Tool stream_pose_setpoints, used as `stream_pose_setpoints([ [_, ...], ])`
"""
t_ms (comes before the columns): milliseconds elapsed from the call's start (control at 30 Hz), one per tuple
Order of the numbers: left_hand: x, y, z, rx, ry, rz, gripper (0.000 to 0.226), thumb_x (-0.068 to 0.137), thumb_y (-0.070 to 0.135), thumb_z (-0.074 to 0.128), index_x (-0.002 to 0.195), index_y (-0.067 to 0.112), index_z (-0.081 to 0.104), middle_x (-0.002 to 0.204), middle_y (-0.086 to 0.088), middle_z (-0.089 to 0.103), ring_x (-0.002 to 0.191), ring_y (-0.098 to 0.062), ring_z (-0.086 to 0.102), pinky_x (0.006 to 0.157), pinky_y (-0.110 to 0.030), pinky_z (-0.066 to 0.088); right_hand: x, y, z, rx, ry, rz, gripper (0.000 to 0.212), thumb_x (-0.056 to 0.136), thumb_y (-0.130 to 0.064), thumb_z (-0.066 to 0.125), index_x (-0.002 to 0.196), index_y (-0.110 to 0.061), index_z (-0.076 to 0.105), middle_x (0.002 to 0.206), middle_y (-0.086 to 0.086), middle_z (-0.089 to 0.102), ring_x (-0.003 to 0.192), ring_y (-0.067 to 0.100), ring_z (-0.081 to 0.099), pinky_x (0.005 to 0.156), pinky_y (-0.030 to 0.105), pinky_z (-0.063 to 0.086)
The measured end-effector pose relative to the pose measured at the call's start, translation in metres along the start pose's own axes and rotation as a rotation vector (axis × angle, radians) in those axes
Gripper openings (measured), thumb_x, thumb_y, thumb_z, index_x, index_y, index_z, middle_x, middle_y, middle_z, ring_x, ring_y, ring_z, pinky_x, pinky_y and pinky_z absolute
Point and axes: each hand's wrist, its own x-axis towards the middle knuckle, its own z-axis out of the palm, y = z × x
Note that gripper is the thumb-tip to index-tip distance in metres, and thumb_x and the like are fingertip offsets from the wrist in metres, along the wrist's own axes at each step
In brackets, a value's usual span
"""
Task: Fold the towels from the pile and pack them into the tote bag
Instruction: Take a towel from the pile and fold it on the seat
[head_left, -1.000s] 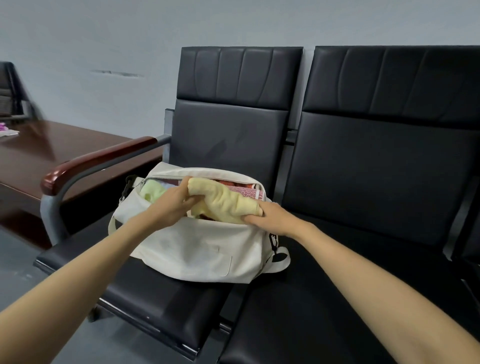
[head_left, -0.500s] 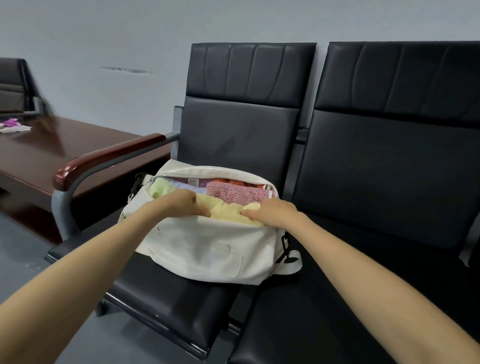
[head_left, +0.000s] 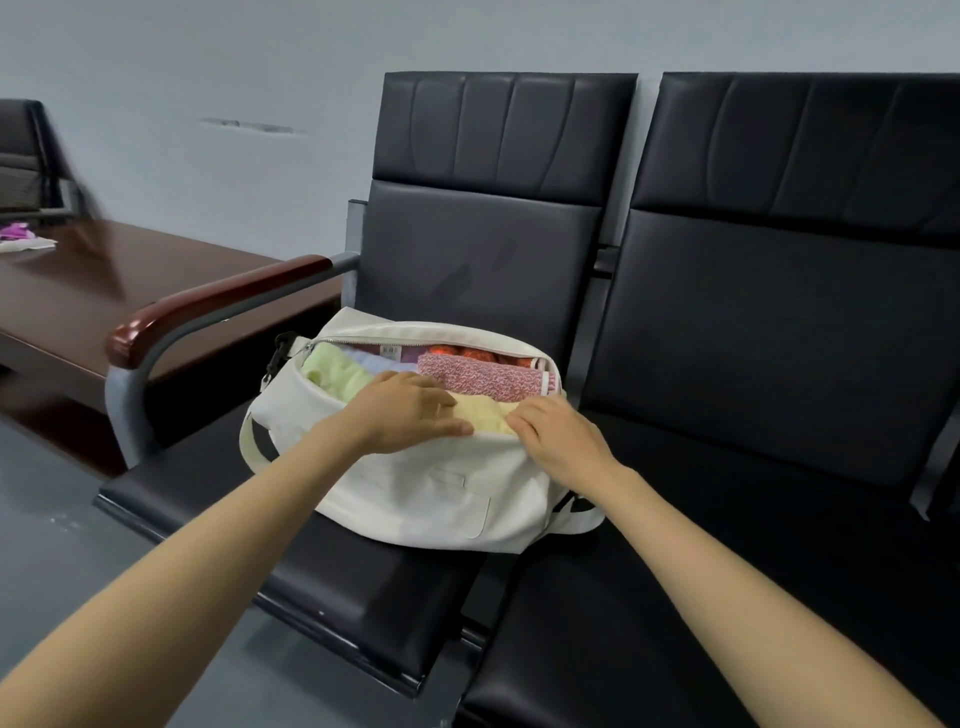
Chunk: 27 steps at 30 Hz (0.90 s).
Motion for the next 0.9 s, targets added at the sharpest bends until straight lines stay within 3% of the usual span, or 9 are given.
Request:
stream_pose_setpoints([
  [67,0.006,-0.002,0.0,0.044,-0.071,-0.014,0.072,0.078,0.082,0.031,0.093,0.024,0.072,0.107,0.007,0.065,0.1,-0.016,0.056,0.088,-0.033,0.041,-0.005,0.002,0.001,0.034,-0.081,0.048,0.04,0.102,-0.043,0.03,0.1,-0.019,0.063,0.107,-0.009,0.055,0.112,0.013,0.044,0.096,0.038,0.039],
  [133,0.01,-0.001,0.006,-0.029,-0.115,-0.057,0.088,0.068,0.091,0.019,0.084,0.023,0.072,0.1,0.006,0.067,0.097,-0.015,0.058,0.091,-0.038,0.043,-0.008,0.0,0.004,-0.031,-0.168,0.059,0.05,0.1,-0.051,0.024,0.105,-0.021,0.063,0.114,-0.008,0.055,0.116,0.014,0.043,0.097,0.041,0.036],
  [200,0.01,0.005,0.017,-0.002,-0.17,-0.065,0.083,0.076,0.085,0.021,0.105,0.026,0.071,0.126,0.006,0.059,0.12,-0.014,0.047,0.106,-0.042,0.033,-0.009,0.0,0.008,-0.087,-0.225,0.07,0.056,0.099,-0.056,0.02,0.13,-0.025,0.055,0.135,-0.01,0.048,0.127,0.014,0.037,0.101,0.045,0.03],
  [267,0.011,0.012,0.022,0.042,-0.181,-0.06,0.077,0.083,0.078,0.023,0.119,0.025,0.066,0.137,0.005,0.05,0.131,-0.015,0.037,0.11,-0.042,0.025,-0.008,0.0,0.008,-0.071,-0.256,0.085,0.059,0.098,-0.058,0.019,0.14,-0.026,0.046,0.144,-0.012,0.04,0.134,0.015,0.031,0.105,0.047,0.027],
  [367,0.014,0.016,0.014,-0.122,-0.095,-0.168,0.072,0.087,0.072,0.031,0.087,0.012,0.07,0.103,-0.003,0.065,0.103,-0.022,0.055,0.093,-0.04,0.038,-0.01,0.003,-0.003,-0.03,-0.268,0.061,0.057,0.099,-0.057,0.022,0.143,-0.026,0.041,0.148,-0.011,0.036,0.137,0.016,0.028,0.109,0.047,0.023],
  [433,0.013,0.02,0.011,-0.128,0.023,-0.184,0.061,0.094,0.06,0.035,0.073,0.01,0.061,0.087,-0.005,0.061,0.086,-0.022,0.054,0.09,-0.04,0.038,-0.022,0.01,-0.013,-0.026,-0.236,0.023,0.053,0.1,-0.053,0.027,0.147,-0.029,0.035,0.154,-0.01,0.029,0.141,0.014,0.021,0.114,0.045,0.018],
  [533,0.011,0.043,0.018,0.021,0.165,-0.115,0.036,0.099,0.04,0.04,0.1,0.015,0.066,0.108,-0.005,0.063,0.106,-0.024,0.054,0.1,-0.039,0.03,-0.049,0.028,-0.033,-0.035,-0.181,0.042,0.047,0.101,-0.044,0.038,0.146,-0.031,0.035,0.154,-0.009,0.029,0.143,0.013,0.018,0.117,0.043,0.018],
  [633,0.01,0.084,0.027,-0.064,0.187,-0.037,0.038,0.099,0.036,0.045,0.127,0.014,0.057,0.125,-0.006,0.06,0.117,-0.025,0.052,0.105,-0.035,0.028,-0.082,0.052,-0.055,-0.017,-0.135,0.155,0.045,0.1,-0.037,0.045,0.144,-0.03,0.039,0.151,-0.006,0.036,0.142,0.014,0.024,0.116,0.042,0.023],
  [900,0.031,0.259,0.048,-0.406,-0.019,0.155,0.048,0.097,0.039,0.05,0.138,0.016,0.047,0.138,-0.006,0.048,0.124,-0.023,0.049,0.102,-0.036,0.041,-0.22,0.142,-0.111,0.09,0.019,0.583,0.036,0.098,-0.033,0.052,0.133,-0.024,0.053,0.142,-0.004,0.047,0.131,0.018,0.042,0.109,0.036,0.035],
])
